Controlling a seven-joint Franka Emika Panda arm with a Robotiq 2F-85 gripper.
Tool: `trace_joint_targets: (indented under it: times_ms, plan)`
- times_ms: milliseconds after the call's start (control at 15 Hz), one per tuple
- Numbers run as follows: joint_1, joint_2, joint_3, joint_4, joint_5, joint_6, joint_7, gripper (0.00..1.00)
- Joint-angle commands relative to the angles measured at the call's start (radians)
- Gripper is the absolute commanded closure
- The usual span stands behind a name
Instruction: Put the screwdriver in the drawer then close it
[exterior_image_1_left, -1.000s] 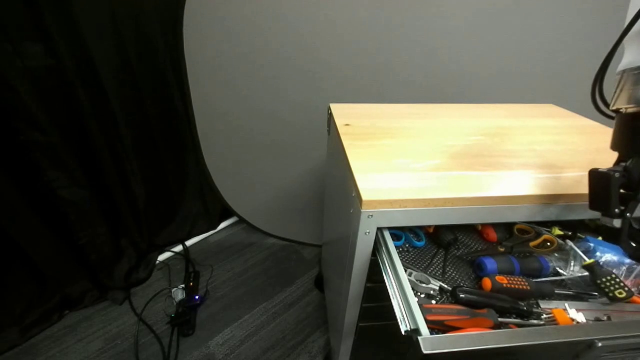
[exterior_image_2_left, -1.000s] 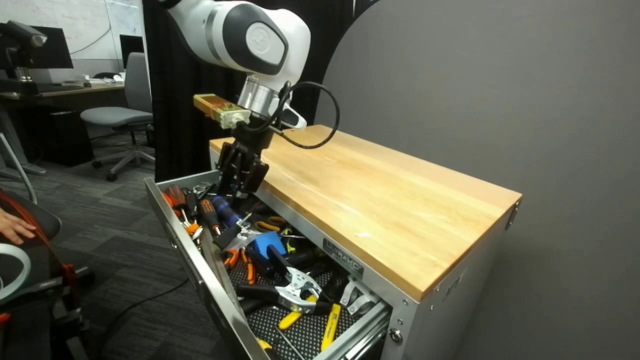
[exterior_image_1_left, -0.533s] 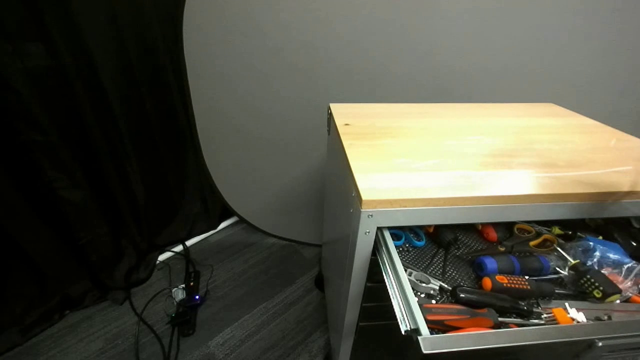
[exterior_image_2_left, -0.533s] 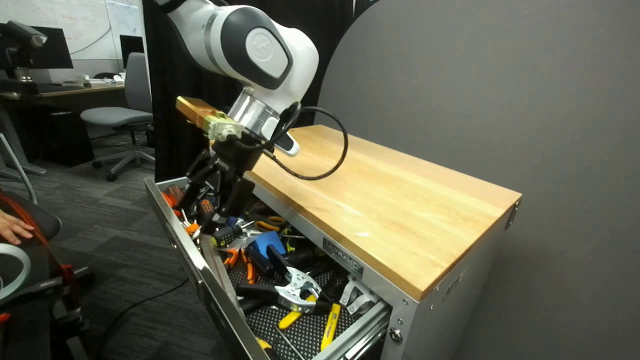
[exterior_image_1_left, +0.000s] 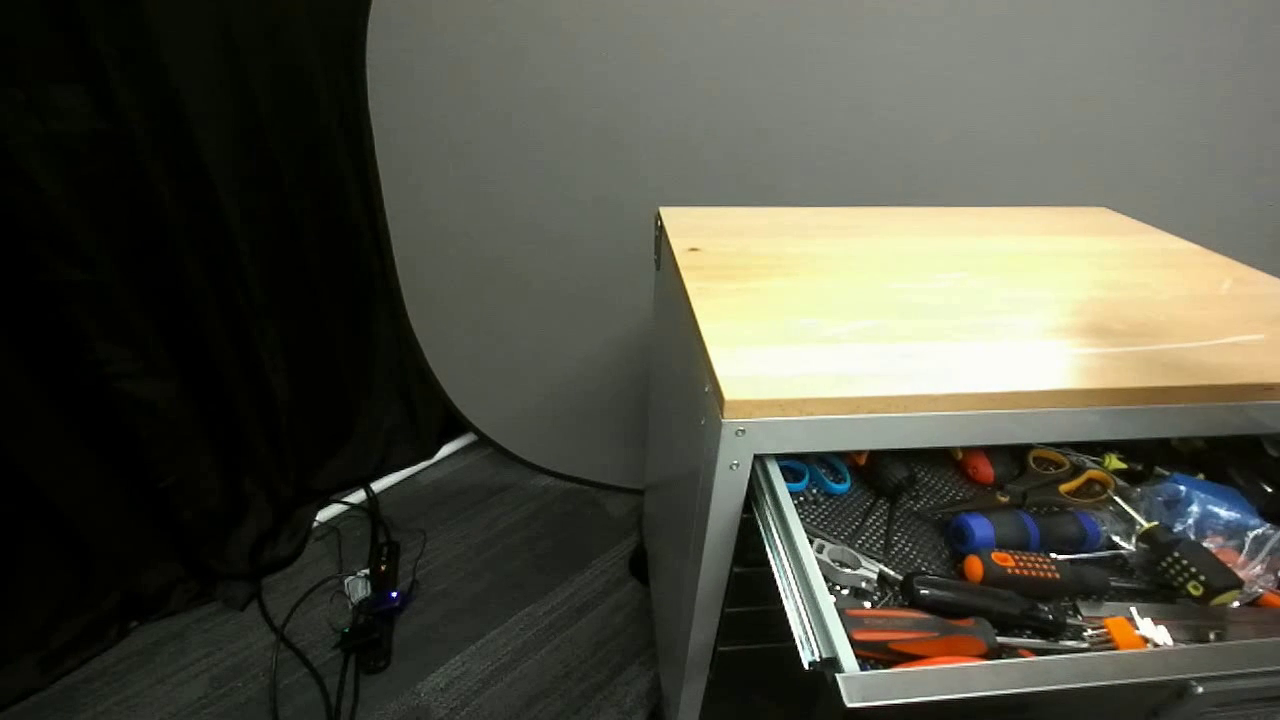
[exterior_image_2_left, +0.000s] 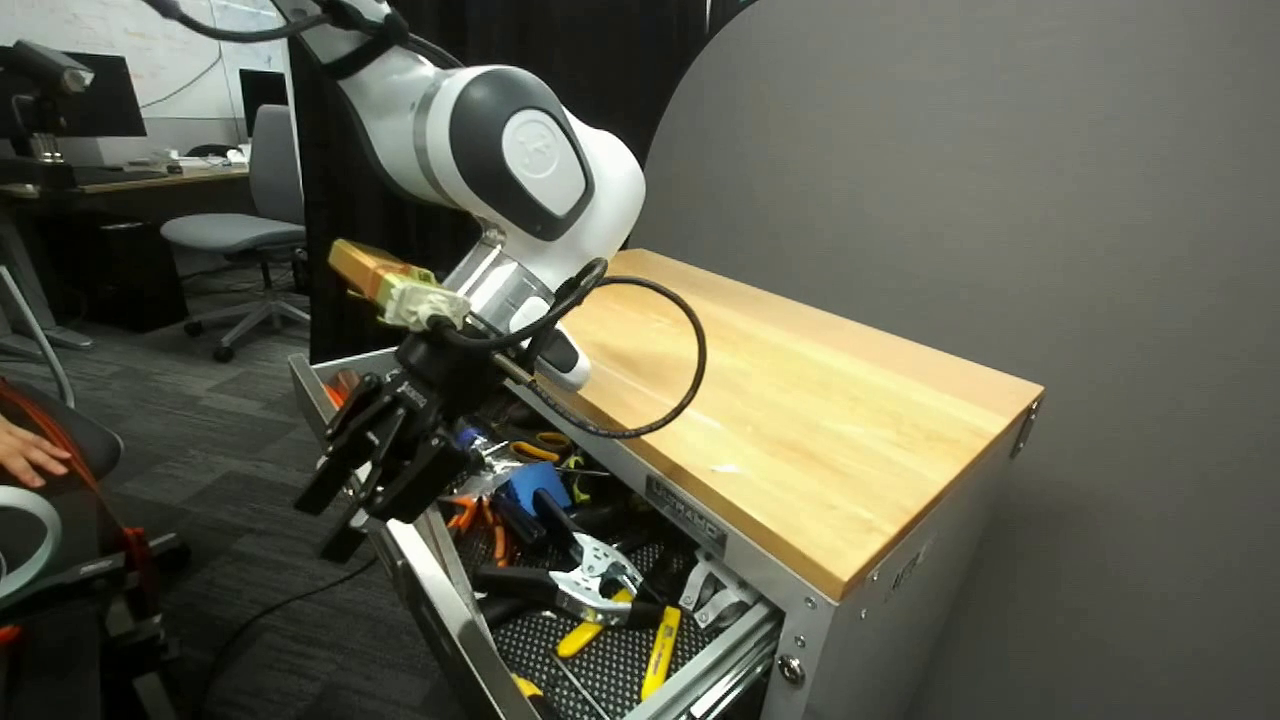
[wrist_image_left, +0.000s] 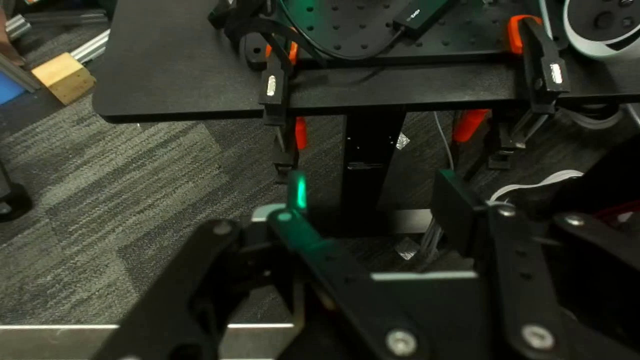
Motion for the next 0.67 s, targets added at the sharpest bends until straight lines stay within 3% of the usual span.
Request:
trace_joint_targets:
  times_ms: [0, 267, 600]
  plan:
    - [0.005, 0.018, -0.008, -0.013, -0.010, 0.031, 0.070, 0.66]
    - [0.014, 0.050, -0.011, -0.021, 0.014, 0.131, 0.181, 0.97]
    - [0.019, 0.074, -0.017, -0.029, 0.053, 0.283, 0.315, 0.98]
